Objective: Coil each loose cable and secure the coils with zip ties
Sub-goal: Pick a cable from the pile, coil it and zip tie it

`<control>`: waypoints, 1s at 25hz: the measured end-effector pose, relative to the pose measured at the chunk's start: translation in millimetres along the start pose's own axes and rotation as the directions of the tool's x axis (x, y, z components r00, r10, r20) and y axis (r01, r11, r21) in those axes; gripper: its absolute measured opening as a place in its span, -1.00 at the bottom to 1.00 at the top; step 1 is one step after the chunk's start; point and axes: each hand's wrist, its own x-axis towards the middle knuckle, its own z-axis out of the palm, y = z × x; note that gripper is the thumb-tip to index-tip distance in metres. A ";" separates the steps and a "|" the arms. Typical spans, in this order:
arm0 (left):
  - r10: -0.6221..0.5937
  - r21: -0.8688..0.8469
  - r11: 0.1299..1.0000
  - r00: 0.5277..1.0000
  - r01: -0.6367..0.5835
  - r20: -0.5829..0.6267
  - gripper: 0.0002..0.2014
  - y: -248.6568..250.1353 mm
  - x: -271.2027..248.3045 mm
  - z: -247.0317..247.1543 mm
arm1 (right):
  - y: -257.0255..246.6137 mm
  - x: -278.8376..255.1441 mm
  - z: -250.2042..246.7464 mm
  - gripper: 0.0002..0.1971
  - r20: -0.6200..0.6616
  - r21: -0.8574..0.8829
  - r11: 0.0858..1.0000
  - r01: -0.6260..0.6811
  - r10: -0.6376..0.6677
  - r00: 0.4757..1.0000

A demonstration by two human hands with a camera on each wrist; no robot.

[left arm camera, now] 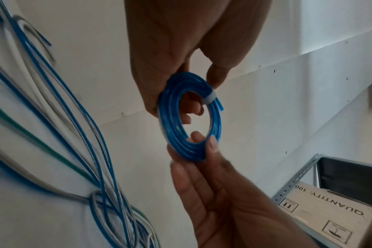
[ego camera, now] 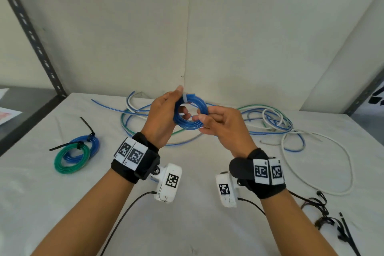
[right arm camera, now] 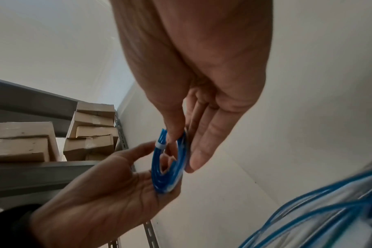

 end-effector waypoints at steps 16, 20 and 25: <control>0.073 0.254 0.966 0.990 -0.042 -0.117 -0.61 56.4 -79.1 -72.9 | -49.6 -7.1 101.7 -0.88 0.046 -0.486 0.804 0.342 -0.367 0.929; -0.012 0.273 0.962 0.999 0.021 -0.035 -0.74 65.7 -95.7 -112.3 | -49.4 -20.9 132.9 -0.88 0.325 -0.519 0.746 0.416 -0.279 0.904; -0.217 0.291 0.931 0.975 0.221 -0.049 -0.76 77.2 -117.9 -161.3 | -31.5 -2.8 137.8 -0.77 0.189 -0.262 0.962 0.083 -0.033 0.981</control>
